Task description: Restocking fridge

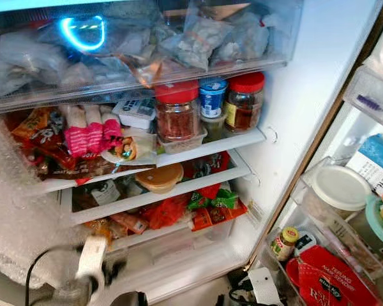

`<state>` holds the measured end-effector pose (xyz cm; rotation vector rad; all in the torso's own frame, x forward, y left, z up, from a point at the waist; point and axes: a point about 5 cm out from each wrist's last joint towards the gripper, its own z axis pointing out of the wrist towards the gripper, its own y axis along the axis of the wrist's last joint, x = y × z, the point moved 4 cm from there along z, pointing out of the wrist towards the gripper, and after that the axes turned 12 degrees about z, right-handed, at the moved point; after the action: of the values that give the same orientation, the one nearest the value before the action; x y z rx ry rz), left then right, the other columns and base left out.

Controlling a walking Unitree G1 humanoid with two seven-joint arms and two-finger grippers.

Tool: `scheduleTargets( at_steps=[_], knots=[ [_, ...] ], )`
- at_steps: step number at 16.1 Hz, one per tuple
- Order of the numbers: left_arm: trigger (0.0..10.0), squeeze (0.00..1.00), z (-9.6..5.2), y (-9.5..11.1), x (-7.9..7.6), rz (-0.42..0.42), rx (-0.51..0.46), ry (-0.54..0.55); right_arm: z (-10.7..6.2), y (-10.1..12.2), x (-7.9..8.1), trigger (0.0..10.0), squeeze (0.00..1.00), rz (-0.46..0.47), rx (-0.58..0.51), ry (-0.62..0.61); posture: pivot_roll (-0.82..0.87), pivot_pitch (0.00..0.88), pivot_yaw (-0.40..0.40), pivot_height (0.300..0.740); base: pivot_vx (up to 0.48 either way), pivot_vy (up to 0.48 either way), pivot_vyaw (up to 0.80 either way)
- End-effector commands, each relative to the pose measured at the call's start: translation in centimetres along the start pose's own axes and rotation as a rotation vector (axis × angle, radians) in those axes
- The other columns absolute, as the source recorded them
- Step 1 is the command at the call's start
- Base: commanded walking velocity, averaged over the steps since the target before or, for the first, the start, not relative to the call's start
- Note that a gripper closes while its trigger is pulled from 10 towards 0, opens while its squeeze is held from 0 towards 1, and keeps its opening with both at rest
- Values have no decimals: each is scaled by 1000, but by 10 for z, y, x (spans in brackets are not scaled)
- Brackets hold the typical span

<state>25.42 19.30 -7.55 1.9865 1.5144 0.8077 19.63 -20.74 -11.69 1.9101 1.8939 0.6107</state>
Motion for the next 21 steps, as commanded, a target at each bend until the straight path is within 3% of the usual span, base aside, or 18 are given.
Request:
scheduleTargets(
  at_steps=[1,4,7,10,16,18,21],
  knots=[
    [10000,0,0,-11,2,-17,34,18,-1,-1,-5,10000,0,4,3,-18,-49,0,-11,645,0,0,0],
    [10000,0,1,-19,-6,104,54,10,-1,-2,-5,10000,0,7,3,-24,-50,0,-12,645,0,0,0],
    [10000,0,1,-21,-3,58,51,59,-1,-3,-5,10000,0,7,5,-23,-48,0,-10,645,0,0,0],
    [10000,0,0,-29,-6,156,73,54,-1,-4,-3,10000,0,14,4,-22,-49,0,-4,645,-170,0,0],
    [10000,0,-3,-45,-8,161,136,43,-1,-3,-3,10000,0,24,1,-23,-42,0,-11,645,-273,0,0],
    [10000,0,-8,-59,-10,265,169,15,-1,-2,-3,10000,0,30,-2,-25,-40,0,-15,645,-285,0,0],
    [10000,0,-13,-72,-11,246,209,16,-1,-1,-4,10000,0,43,-8,-31,-38,0,-16,645,-286,0,0]
  ],
)
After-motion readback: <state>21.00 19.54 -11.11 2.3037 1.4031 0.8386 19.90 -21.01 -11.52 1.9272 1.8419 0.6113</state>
